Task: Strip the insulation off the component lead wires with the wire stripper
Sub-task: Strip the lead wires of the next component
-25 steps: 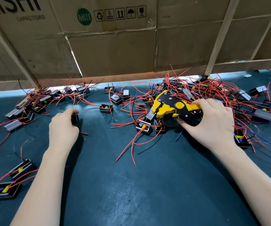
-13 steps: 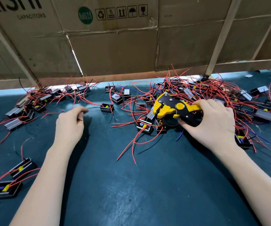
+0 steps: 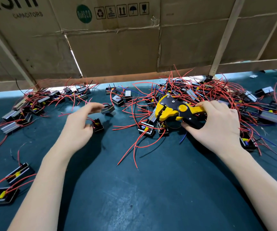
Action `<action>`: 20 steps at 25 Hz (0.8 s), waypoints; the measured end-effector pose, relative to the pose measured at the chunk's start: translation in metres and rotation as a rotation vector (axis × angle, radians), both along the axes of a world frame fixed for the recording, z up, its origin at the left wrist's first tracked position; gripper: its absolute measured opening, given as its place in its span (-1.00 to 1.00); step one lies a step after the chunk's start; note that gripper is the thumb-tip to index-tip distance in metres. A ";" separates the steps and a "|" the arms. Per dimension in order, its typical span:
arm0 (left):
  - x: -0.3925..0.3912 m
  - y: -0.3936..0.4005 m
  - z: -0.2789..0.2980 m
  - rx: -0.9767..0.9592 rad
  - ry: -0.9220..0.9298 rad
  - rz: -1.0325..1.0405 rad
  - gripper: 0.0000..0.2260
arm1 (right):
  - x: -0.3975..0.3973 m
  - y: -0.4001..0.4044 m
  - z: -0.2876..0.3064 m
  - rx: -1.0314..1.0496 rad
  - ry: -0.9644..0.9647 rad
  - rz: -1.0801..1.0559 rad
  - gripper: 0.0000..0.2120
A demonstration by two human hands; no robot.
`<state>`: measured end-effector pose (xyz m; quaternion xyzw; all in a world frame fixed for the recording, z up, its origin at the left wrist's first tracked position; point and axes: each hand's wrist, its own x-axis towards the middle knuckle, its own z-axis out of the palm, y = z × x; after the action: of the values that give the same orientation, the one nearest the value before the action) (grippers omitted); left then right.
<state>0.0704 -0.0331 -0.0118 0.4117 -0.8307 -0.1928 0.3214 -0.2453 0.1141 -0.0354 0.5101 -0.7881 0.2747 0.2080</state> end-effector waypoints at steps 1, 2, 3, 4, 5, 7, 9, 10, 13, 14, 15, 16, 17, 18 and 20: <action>0.001 -0.002 -0.002 -0.033 0.005 0.067 -0.33 | 0.000 0.000 0.000 0.004 0.001 0.000 -0.50; 0.003 -0.004 -0.004 -0.051 -0.009 0.143 -0.37 | 0.000 0.000 0.000 0.008 0.003 0.000 -0.50; 0.005 -0.006 -0.007 -0.058 -0.051 0.225 -0.44 | 0.000 0.000 0.000 0.011 0.003 -0.001 -0.50; 0.008 -0.008 -0.010 -0.056 -0.121 0.304 -0.53 | 0.000 0.000 0.000 0.012 0.002 0.000 -0.50; 0.011 -0.010 -0.012 -0.044 -0.210 0.368 -0.62 | 0.000 0.000 0.000 0.014 0.001 0.000 -0.50; 0.014 -0.011 -0.012 0.004 -0.284 0.438 -0.82 | -0.001 0.000 0.000 0.020 0.004 -0.004 -0.50; 0.015 -0.012 -0.011 0.077 -0.213 0.422 -0.95 | 0.000 0.000 0.000 0.024 0.007 -0.003 -0.50; 0.015 -0.012 -0.011 0.114 -0.170 0.389 -0.97 | 0.000 0.000 0.000 0.027 0.008 -0.004 -0.50; 0.009 -0.012 -0.012 0.232 -0.008 0.269 -0.99 | 0.000 0.000 0.001 0.034 0.005 -0.008 -0.50; 0.007 -0.012 -0.011 0.280 0.067 0.241 -0.98 | 0.000 0.000 0.001 0.034 0.004 -0.007 -0.49; 0.006 -0.011 -0.010 0.331 0.153 0.212 -0.98 | 0.001 0.000 0.001 0.035 0.003 -0.006 -0.49; 0.006 -0.011 -0.007 0.385 0.242 0.181 -0.97 | 0.001 0.001 0.002 0.038 0.001 -0.006 -0.49; 0.006 -0.010 -0.004 0.446 0.326 0.141 -0.96 | 0.001 0.001 0.002 0.042 -0.001 -0.007 -0.49; 0.006 -0.008 -0.001 0.514 0.399 0.089 -0.94 | 0.001 0.001 0.002 0.046 -0.002 -0.008 -0.49; 0.005 -0.003 0.003 0.667 0.495 -0.049 -0.89 | 0.001 0.001 0.002 0.050 -0.001 -0.009 -0.49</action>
<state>0.0752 -0.0361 -0.0088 0.4146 -0.6300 -0.5520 0.3557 -0.2444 0.1154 -0.0330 0.5114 -0.7971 0.2542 0.1961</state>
